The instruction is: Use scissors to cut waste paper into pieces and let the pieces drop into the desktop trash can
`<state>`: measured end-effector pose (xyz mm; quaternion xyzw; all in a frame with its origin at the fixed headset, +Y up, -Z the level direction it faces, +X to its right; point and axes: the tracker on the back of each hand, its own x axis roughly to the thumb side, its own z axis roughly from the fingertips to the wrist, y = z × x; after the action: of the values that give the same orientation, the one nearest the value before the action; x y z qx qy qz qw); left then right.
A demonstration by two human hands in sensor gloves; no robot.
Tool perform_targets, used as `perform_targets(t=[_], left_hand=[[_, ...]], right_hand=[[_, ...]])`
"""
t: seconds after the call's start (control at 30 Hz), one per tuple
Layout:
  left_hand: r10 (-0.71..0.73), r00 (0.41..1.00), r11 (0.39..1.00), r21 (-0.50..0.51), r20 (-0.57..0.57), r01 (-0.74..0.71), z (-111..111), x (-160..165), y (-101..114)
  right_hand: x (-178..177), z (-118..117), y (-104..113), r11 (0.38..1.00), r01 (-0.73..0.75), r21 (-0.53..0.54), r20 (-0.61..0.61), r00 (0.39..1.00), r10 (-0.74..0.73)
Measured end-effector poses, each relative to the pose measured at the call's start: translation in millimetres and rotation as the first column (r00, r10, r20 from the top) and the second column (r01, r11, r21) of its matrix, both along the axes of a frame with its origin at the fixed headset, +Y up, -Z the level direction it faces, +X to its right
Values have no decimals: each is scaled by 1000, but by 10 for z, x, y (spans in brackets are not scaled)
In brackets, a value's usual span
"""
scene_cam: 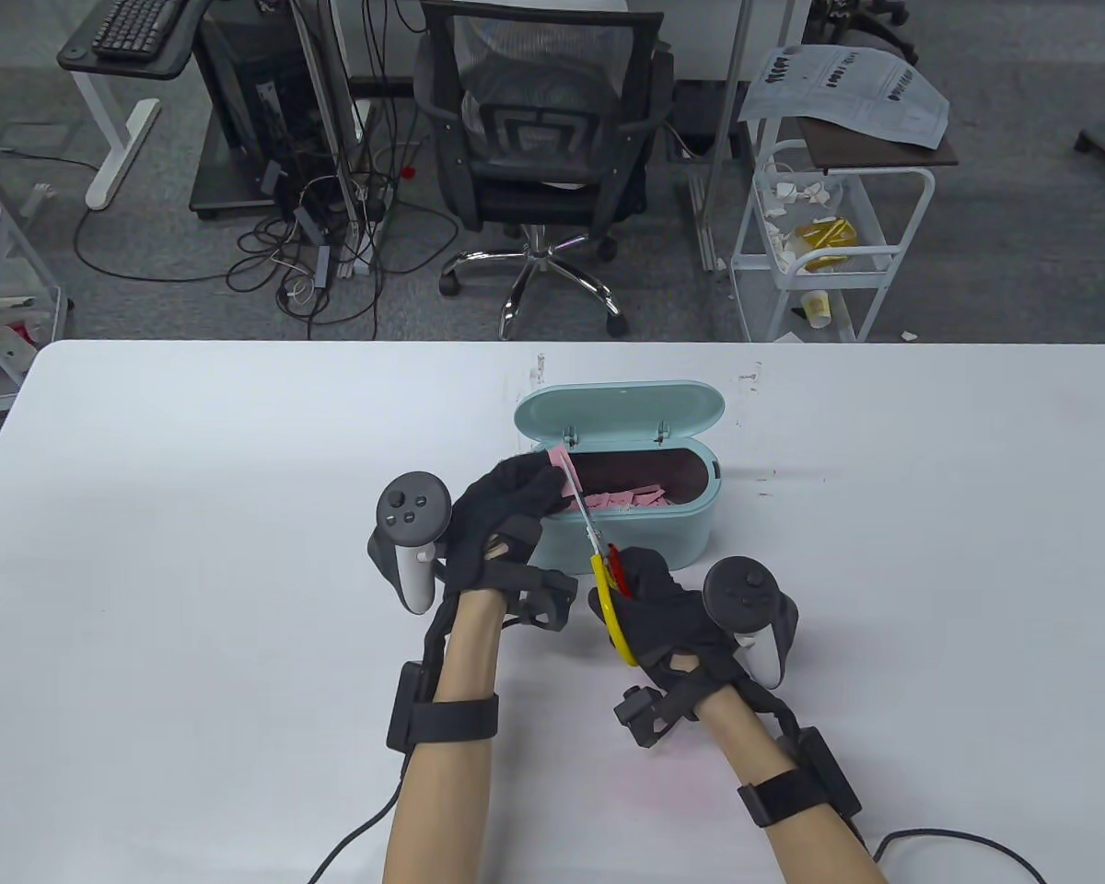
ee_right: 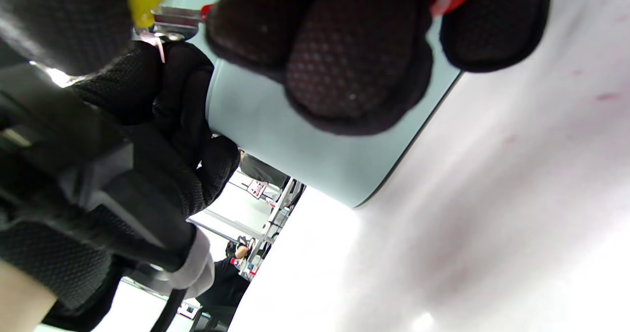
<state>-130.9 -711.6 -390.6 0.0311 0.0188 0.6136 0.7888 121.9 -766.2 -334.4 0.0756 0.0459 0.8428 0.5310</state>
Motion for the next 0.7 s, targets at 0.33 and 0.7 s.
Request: perform_targets(t=[0.33,0.7], left_hand=[[0,1000,1000,-3,1,0,-8,-11,1],[-23,1000,1000,3,-3,23,-8,-3,9]], right_hand=[[-50,-63,78,997,-76,24,2,997,76],[-32,-37,86,999,-28,45,45,999,26]])
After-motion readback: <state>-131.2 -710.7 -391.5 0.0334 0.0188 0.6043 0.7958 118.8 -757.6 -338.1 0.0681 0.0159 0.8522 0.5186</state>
